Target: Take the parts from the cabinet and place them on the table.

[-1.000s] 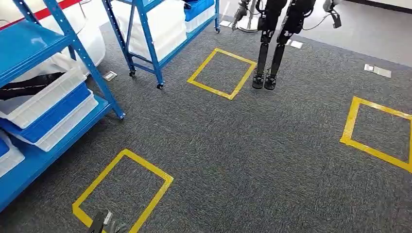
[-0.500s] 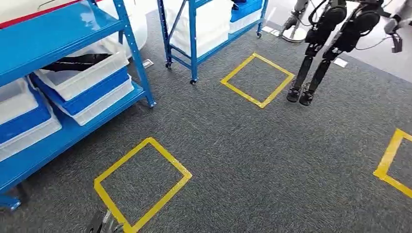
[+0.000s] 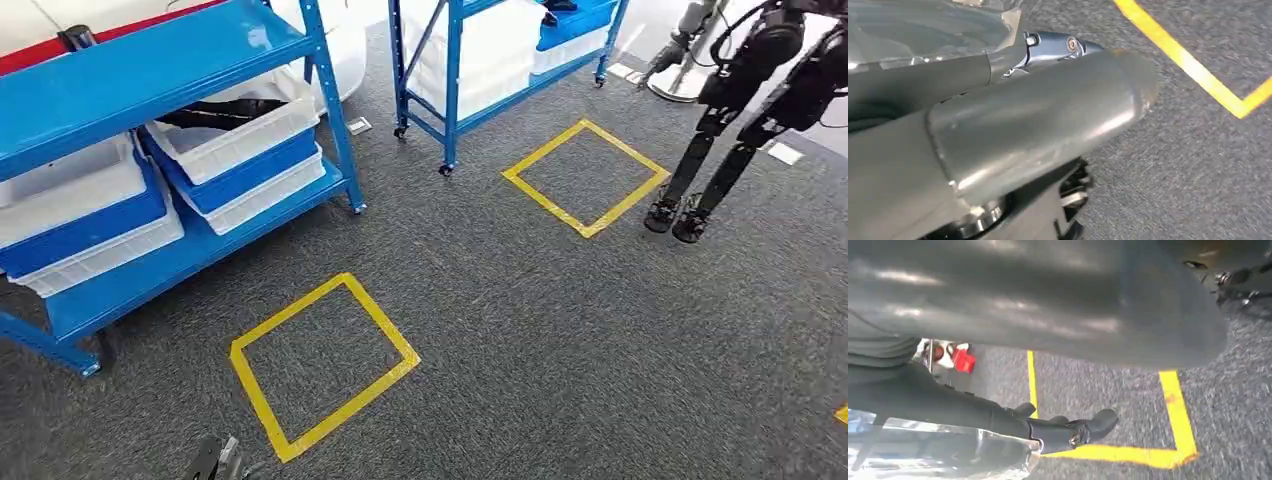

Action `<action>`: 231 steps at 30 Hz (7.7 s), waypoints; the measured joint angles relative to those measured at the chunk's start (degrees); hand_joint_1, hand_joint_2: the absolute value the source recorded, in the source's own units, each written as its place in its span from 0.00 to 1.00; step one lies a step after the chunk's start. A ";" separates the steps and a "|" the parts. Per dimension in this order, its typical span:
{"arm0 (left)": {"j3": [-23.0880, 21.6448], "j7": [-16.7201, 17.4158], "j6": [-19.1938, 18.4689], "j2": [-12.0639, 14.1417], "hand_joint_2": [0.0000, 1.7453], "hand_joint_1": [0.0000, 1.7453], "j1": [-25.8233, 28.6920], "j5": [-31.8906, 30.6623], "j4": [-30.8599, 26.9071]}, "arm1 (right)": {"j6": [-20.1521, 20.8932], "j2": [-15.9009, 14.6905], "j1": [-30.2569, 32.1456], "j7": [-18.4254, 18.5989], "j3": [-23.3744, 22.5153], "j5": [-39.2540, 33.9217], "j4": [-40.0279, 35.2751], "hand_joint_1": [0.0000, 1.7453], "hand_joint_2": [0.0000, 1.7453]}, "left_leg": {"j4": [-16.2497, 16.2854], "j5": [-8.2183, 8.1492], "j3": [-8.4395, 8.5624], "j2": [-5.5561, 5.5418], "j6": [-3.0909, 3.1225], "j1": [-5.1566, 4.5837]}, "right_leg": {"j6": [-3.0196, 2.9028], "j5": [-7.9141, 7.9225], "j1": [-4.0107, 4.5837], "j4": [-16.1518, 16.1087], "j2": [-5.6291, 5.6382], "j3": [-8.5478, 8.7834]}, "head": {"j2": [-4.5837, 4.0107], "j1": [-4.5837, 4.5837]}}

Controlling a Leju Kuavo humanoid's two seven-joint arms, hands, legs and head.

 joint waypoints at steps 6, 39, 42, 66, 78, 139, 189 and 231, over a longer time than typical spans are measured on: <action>-0.76 -0.24 0.50 0.42 0.00 0.00 -0.47 0.50 0.28 | -0.24 0.28 -0.19 -0.11 -0.17 0.31 0.00 0.00 0.00 | -17.33 6.74 9.50 5.32 1.56 -1.07 | 0.53 -0.68 0.97 0.04 -3.56 0.60 | 0.00 0.24; -1.20 -0.48 1.53 0.68 0.00 0.00 0.61 1.73 -1.49 | -0.66 0.28 -0.48 -0.79 -0.72 1.73 0.04 0.00 0.00 | -16.94 7.29 8.34 2.51 2.31 -1.35 | 1.29 -1.37 0.57 -0.03 -4.93 1.38 | 0.00 -0.20; -1.20 -0.59 1.53 0.44 0.00 0.00 0.56 1.71 -1.62 | -0.66 0.37 -0.34 -0.79 -0.72 1.75 0.02 0.00 0.00 | -18.59 8.55 9.24 0.61 3.32 -0.39 | 1.58 -4.08 0.47 4.56 1.10 -0.63 | 0.00 -0.03; -1.07 -0.57 0.74 0.41 0.00 0.00 1.42 3.00 -2.10 | 0.09 0.00 -0.07 -0.72 -0.76 2.78 0.04 0.00 0.00 | -17.04 7.77 8.36 1.42 1.49 -0.51 | 0.54 -1.04 -0.02 0.00 1.31 0.81 | 0.00 -0.44; -1.25 -1.22 0.15 0.39 0.00 0.00 1.21 3.41 -1.64 | 0.09 -0.37 0.09 -0.52 -1.25 2.58 0.00 0.00 0.00 | -19.25 6.85 11.84 -1.10 3.24 -0.29 | 3.20 -4.46 -0.06 13.68 2.60 -8.16 | 0.00 0.06; -2.84 -1.18 1.05 1.40 0.00 0.00 1.85 5.66 -0.66 | -0.20 -0.68 -0.07 -0.76 -1.75 4.50 0.09 0.00 0.00 | 0.81 -4.38 3.20 0.14 0.25 1.52 | 0.90 0.82 -0.43 1.45 3.15 -2.70 | 0.00 -0.59; -2.58 -0.20 0.70 -0.02 0.00 0.00 2.19 4.63 -2.10 | 0.00 -0.79 0.02 -0.77 -3.19 6.07 0.13 0.00 0.00 | -18.60 4.69 13.76 -0.41 3.73 -1.50 | 3.92 1.79 -0.13 0.79 2.95 -3.14 | 0.00 0.20; -2.38 2.41 8.98 0.22 1.00 0.00 3.32 1.39 -2.19 | -1.60 -2.38 2.66 -2.36 1.28 -8.99 -0.70 0.00 0.00 | -18.56 5.61 12.12 -0.37 4.20 -1.50 | 1.86 1.20 0.21 -0.33 3.08 -1.13 | 0.00 -0.50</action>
